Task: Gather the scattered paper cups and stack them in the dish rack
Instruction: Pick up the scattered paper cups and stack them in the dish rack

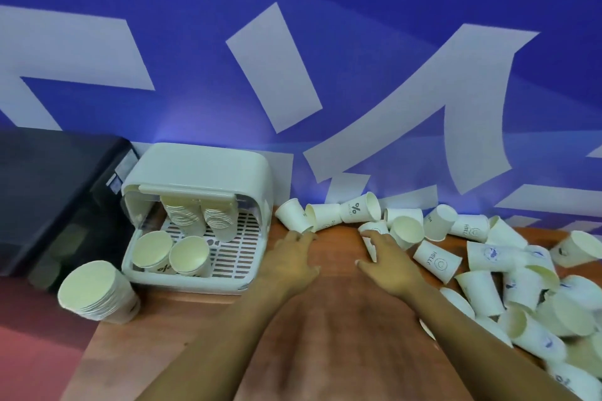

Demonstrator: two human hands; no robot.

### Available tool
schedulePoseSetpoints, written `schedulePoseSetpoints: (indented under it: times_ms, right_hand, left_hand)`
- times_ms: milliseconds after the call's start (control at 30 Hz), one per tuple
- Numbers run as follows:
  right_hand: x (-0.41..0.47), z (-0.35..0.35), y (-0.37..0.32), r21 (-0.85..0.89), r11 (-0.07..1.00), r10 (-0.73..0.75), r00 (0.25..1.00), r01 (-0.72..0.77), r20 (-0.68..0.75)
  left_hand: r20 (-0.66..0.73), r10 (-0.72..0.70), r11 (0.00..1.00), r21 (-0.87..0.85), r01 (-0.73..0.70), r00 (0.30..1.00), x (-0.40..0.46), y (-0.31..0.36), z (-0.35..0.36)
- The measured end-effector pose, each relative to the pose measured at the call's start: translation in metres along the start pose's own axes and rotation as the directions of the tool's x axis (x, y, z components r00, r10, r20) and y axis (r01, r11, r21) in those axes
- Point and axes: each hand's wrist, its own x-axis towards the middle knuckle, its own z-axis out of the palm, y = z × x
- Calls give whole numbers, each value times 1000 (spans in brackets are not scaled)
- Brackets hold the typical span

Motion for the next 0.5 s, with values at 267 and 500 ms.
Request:
schedulePoseSetpoints:
  times_ms: [267,500]
  right_hand:
    - [69,-24,36,6,997,73,993,-73,-89]
    - [119,-17,47,69,985,170,973,-160,-159]
  left_hand:
    - [-68,-50,978,201,63,996,73,12,10]
    - [-21,-100,924,368,100,995,141,11,34]
